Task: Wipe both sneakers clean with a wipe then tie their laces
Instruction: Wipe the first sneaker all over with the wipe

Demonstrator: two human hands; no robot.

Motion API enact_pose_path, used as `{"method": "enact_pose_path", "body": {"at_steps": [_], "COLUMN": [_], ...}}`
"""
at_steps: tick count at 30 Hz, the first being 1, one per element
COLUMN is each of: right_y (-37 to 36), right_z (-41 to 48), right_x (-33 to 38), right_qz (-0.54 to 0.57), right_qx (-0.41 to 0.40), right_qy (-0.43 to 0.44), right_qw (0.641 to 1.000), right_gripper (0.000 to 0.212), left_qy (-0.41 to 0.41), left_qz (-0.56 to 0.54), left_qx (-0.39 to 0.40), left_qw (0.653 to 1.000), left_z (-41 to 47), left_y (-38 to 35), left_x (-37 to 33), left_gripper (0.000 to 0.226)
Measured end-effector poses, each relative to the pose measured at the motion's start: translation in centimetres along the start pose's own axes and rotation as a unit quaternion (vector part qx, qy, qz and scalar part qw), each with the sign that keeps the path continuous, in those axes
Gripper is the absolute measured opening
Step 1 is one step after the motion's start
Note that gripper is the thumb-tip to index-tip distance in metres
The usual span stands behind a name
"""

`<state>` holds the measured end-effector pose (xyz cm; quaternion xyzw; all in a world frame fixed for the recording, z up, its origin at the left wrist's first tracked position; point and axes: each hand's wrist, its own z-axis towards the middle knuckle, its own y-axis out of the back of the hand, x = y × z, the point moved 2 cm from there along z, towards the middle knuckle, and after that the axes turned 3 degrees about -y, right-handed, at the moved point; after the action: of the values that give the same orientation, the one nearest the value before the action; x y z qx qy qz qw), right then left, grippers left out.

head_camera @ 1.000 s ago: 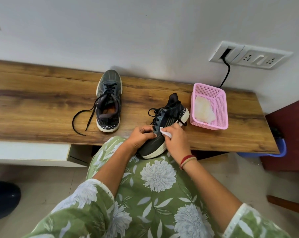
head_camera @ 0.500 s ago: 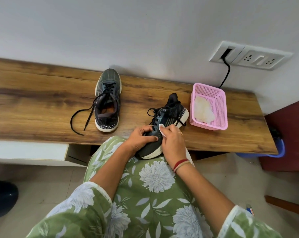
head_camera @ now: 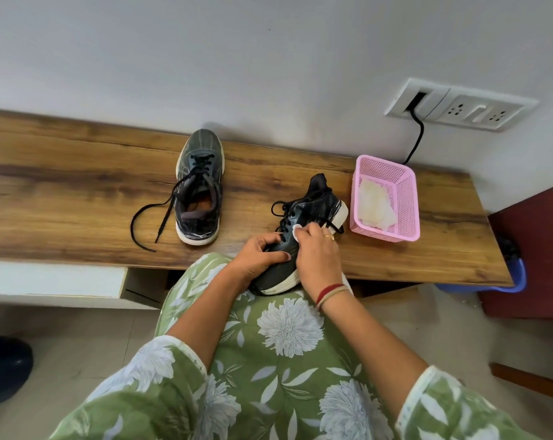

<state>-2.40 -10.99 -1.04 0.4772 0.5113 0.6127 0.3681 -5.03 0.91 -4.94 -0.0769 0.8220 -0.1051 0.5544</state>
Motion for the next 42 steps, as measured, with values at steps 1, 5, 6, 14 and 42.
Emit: {"method": "enact_pose_path", "body": {"at_steps": [1,5,6,14,42], "right_y": [-0.2,0.7,1.3,3.9,4.6], "right_z": [-0.6,-2.0,-2.1,3.9,2.0], "right_x": [0.1,-0.3,-0.7,-6.3,-2.7], "right_qz": [0.008,0.067,0.113,0.349,0.215], "right_qx": [-0.003,0.032,0.070,-0.044,-0.016], "right_qy": [-0.004,0.009,0.012,-0.141,-0.017], "right_qw": [1.000,0.997,0.991,0.926,0.976], "right_gripper": [0.033,0.034,0.032,0.024,0.038], "left_qy": [-0.001,0.003,0.004,0.015,0.026], "left_qz": [0.001,0.009,0.005,-0.005,0.004], "left_qx": [-0.002,-0.004,0.000,0.000,-0.002], "left_qw": [1.000,1.000,1.000,1.000,1.000], "left_z": [0.0,0.1,0.0,-0.1,0.3], "left_y": [0.0,0.1,0.0,-0.2,0.1], "left_x": [0.0,0.0,0.0,-0.3,0.3], "left_gripper": [0.025,0.028,0.028,0.025,0.025]}}
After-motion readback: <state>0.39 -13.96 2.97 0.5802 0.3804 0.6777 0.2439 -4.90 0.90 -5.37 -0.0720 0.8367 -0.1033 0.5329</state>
